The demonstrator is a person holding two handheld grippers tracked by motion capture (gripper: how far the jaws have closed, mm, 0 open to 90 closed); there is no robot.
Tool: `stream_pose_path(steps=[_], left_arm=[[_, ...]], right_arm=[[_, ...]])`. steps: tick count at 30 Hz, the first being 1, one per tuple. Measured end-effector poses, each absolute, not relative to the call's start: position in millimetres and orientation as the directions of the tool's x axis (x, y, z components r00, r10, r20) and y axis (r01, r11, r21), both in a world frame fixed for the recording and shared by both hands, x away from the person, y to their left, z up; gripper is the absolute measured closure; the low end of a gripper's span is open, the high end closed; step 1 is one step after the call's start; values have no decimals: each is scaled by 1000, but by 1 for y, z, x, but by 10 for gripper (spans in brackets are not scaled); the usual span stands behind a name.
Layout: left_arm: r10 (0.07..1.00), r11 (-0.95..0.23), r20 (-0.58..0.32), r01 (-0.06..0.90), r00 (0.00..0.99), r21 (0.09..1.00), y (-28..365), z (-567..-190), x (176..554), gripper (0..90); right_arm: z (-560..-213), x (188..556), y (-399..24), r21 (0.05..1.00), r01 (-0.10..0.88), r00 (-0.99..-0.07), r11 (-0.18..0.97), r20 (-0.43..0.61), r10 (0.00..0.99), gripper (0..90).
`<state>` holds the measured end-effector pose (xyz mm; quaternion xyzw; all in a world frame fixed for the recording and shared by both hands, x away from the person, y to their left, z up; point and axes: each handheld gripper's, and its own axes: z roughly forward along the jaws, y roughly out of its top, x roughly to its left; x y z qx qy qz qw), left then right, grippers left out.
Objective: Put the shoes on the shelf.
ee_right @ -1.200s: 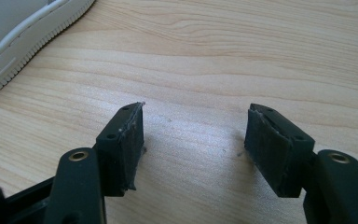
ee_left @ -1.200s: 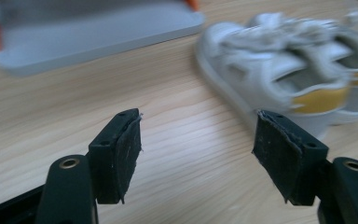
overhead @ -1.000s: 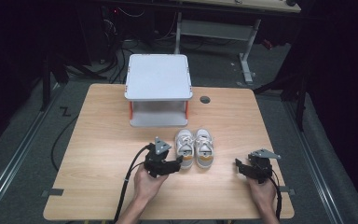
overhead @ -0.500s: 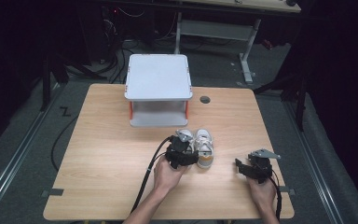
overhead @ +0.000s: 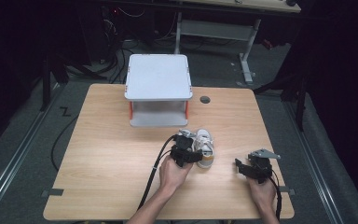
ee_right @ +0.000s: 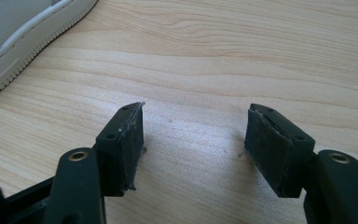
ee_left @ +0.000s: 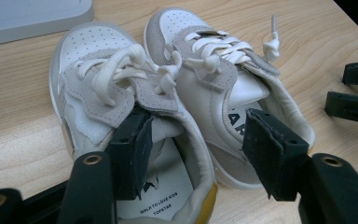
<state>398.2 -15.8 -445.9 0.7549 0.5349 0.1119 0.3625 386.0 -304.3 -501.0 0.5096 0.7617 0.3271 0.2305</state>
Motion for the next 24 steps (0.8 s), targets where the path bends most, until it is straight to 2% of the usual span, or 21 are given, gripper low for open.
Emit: stream_pose_path(steps=[11, 15, 24], left_arm=[[882, -125, -272, 748, 384, 652, -16, -446, 402, 415], [900, -173, -203, 744, 385, 645, -25, -447, 406, 437], [905, -270, -76, 702, 420, 659, -39, -452, 408, 561]], right_arm=[[-501, 386, -304, 733, 626, -375, 267, -17, 927, 370], [-501, 386, -304, 733, 625, -375, 267, -18, 927, 370], [-501, 386, -304, 733, 625, -375, 267, -18, 927, 370]])
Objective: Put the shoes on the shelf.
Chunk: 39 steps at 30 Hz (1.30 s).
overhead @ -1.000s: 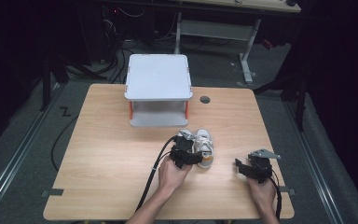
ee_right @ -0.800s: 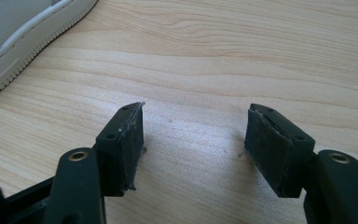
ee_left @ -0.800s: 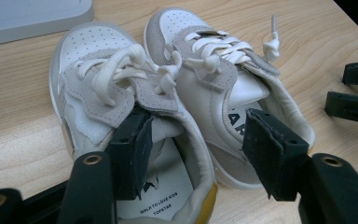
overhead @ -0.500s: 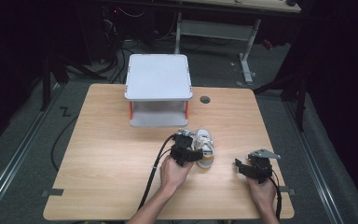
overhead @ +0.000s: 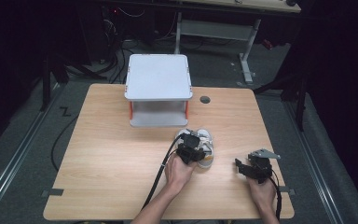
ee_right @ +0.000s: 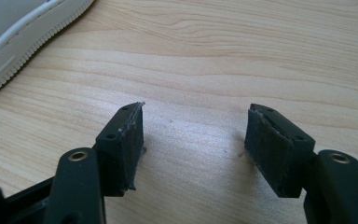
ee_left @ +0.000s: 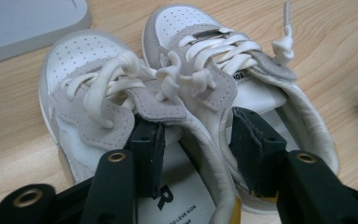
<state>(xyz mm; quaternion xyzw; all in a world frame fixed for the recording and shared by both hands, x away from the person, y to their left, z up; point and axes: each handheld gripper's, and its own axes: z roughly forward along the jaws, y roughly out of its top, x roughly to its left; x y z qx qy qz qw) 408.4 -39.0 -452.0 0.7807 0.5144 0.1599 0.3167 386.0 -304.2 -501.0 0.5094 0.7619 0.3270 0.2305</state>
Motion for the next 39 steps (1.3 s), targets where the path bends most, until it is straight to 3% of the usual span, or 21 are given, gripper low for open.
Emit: stream_pose_path(steps=[17, 39], left_arm=[[884, -312, -55, 672, 465, 671, -38, -451, 402, 812], [808, -345, -109, 616, 579, 708, 4, -443, 389, 821]], right_arm=[[-501, 386, -304, 733, 626, -377, 268, -17, 926, 364], [-501, 386, -304, 732, 625, -379, 270, -18, 925, 360]])
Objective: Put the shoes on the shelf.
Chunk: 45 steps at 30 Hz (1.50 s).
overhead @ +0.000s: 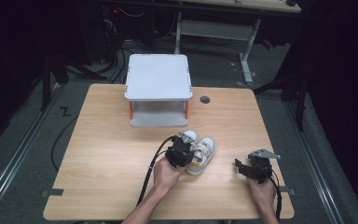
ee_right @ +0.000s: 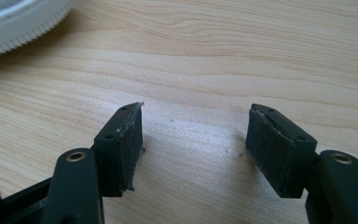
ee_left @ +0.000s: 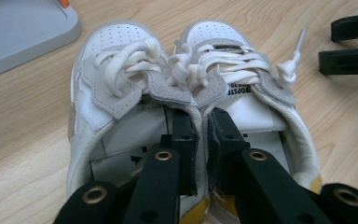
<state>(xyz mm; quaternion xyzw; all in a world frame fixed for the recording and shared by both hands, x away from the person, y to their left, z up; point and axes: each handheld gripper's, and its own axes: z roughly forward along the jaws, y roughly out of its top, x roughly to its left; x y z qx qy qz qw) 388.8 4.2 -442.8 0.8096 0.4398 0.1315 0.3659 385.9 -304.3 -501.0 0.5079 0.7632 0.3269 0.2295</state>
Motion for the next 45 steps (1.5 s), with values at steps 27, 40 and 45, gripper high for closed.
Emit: stream_pose_path(steps=[27, 40, 45], left_arm=[[866, -236, -123, 613, 485, 754, 78, -417, 395, 822], [922, -191, -80, 625, 379, 757, 98, -423, 433, 822], [944, -173, -58, 633, 326, 754, 101, -430, 448, 821]], right_arm=[[-501, 386, -304, 732, 626, -380, 270, -17, 925, 354], [-501, 386, -304, 732, 625, -380, 271, -18, 925, 358], [-501, 386, -304, 732, 625, -380, 271, -18, 925, 358]])
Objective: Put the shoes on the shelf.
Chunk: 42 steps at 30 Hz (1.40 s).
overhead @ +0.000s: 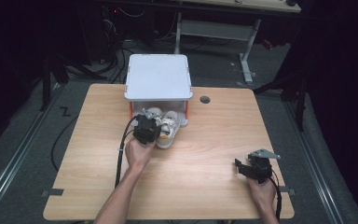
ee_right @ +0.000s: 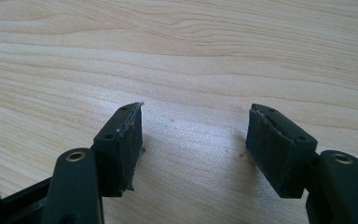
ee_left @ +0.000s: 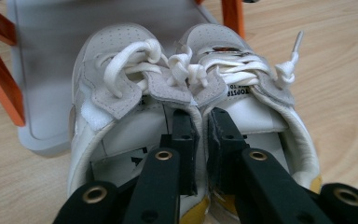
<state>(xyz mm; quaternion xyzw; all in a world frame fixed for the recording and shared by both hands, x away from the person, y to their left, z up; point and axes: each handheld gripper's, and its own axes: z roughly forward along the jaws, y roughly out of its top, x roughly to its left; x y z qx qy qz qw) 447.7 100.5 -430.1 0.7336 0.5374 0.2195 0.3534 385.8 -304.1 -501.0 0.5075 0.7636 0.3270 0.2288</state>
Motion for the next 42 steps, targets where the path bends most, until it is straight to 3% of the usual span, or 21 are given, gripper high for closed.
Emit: stream_pose_path(steps=[5, 26, 36, 39, 42], left_arm=[[953, -168, -31, 613, 301, 772, 100, -434, 459, 821], [982, -55, -72, 636, 173, 769, 111, -454, 482, 804], [982, -72, -55, 627, 180, 775, 108, -456, 483, 714], [980, -85, -47, 620, 192, 780, 109, -456, 483, 663], [976, -98, -45, 615, 213, 783, 107, -456, 481, 542]], right_arm=[[-501, 386, -304, 732, 626, -379, 270, -17, 925, 360], [-501, 386, -304, 735, 622, -375, 269, -22, 927, 410], [-489, 403, -294, 715, 628, -467, 308, 30, 884, 635], [-477, 410, -283, 747, 590, -515, 307, 56, 855, 686], [-464, 418, -270, 771, 564, -560, 296, 93, 823, 722]])
